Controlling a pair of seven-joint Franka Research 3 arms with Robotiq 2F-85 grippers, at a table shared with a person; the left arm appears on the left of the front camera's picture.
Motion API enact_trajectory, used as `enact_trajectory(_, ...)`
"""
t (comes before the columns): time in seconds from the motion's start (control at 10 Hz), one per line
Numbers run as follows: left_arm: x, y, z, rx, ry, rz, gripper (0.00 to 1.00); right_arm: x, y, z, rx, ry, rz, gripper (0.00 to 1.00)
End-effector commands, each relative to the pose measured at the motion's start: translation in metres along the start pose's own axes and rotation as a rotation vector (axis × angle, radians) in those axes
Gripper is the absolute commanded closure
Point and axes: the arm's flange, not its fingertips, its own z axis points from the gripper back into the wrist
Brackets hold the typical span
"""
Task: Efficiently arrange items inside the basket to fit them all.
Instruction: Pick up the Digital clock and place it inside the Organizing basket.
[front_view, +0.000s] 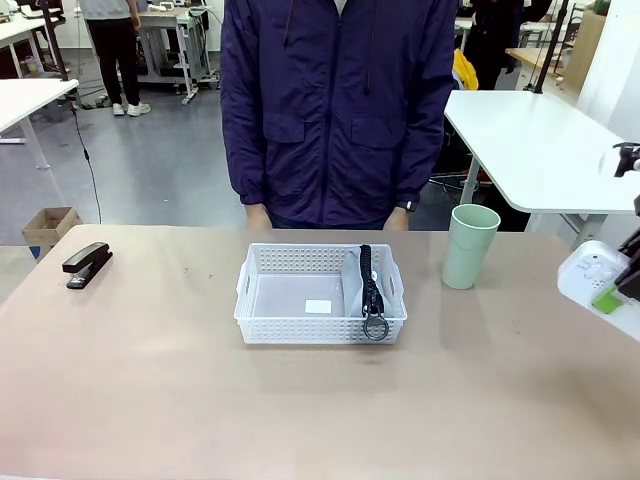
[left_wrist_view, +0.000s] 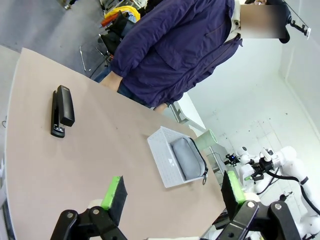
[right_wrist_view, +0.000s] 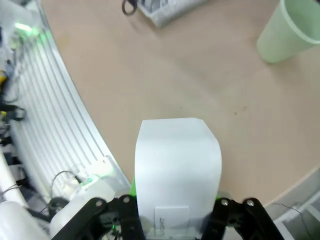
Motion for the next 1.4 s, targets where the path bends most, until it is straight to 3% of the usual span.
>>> enact_trajectory(0.0,0.000,-0.001,0.000,-0.016,-0.019,-0.021,0.00,0.007,0.009,-0.001,-0.013,0.036,0.025,0.95)
enact_trajectory(0.2,0.000,-0.001,0.000,-0.016,-0.019,-0.021,0.00,0.007,0.009,-0.001,-0.013,0.036,0.025,0.95)
enact_trajectory(0.3,0.000,-0.001,0.000,-0.016,-0.019,-0.021,0.00,0.005,0.005,-0.002,0.000,0.014,0.020,0.49)
enact_trajectory(0.4,0.000,-0.001,0.000,-0.016,-0.019,-0.021,0.00,0.031,0.017,0.003,-0.011,0.139,-0.028,0.49)
enact_trajectory(0.6,0.000,-0.001,0.000,-0.016,-0.019,-0.021,0.00,0.117,0.041,0.024,-0.083,0.196,0.073,0.49)
enact_trajectory(0.8,0.000,-0.001,0.000,-0.016,-0.019,-0.021,0.00,0.208,0.063,0.017,-0.094,0.233,0.154,0.49)
enact_trajectory(1.1,0.000,-0.001,0.000,-0.016,-0.019,-0.021,0.00,0.354,0.116,-0.050,-0.179,0.357,0.350,0.49)
enact_trajectory(1.3,0.000,-0.001,0.000,-0.016,-0.019,-0.021,0.00,0.409,0.155,-0.109,-0.209,0.414,0.401,0.49)
